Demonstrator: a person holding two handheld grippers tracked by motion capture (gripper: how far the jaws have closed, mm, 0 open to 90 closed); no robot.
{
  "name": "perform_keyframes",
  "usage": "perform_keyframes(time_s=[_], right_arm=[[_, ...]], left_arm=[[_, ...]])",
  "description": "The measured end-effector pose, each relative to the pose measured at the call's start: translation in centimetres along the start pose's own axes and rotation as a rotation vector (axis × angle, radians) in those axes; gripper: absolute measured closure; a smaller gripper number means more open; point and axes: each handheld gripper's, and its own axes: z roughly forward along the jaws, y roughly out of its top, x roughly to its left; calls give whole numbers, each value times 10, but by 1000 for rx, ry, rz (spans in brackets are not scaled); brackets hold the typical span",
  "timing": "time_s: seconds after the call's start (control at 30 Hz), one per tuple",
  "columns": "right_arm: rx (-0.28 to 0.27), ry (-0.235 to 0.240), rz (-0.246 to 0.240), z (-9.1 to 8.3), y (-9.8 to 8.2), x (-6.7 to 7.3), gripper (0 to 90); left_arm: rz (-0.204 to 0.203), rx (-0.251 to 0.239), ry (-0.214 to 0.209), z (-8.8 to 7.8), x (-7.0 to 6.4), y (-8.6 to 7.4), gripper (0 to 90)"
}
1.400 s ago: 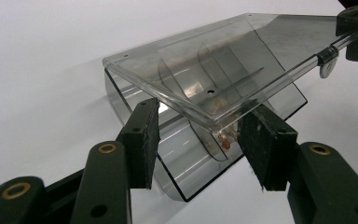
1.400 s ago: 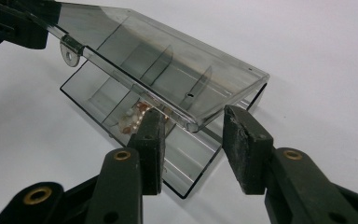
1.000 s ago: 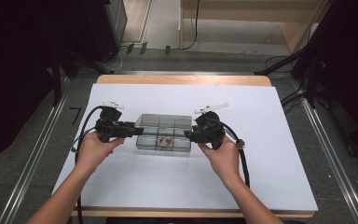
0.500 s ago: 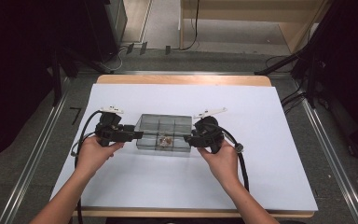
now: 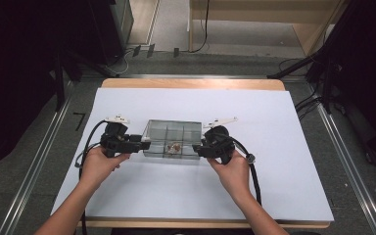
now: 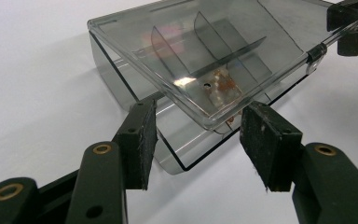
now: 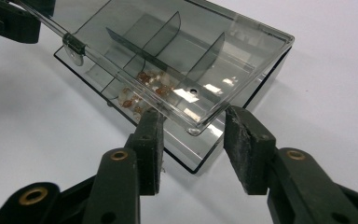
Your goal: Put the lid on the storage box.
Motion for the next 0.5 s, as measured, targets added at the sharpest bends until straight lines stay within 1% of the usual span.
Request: perform_keyframes(time_s=[0.03, 0.27, 0.3, 0.5], right_arm=[[-3, 4, 1, 0, -1, 0, 590], [4, 3, -12, 4, -5, -1, 579], [7, 2, -7, 4, -6, -1, 579], [14, -2, -26, 6, -8, -1, 579]], left_arm=[[-5, 3, -2, 0, 0, -1, 466], [10, 9, -1, 4, 0, -5, 460], [14, 11, 0, 5, 0, -5, 460], [22, 14, 3, 8, -2, -7, 459]])
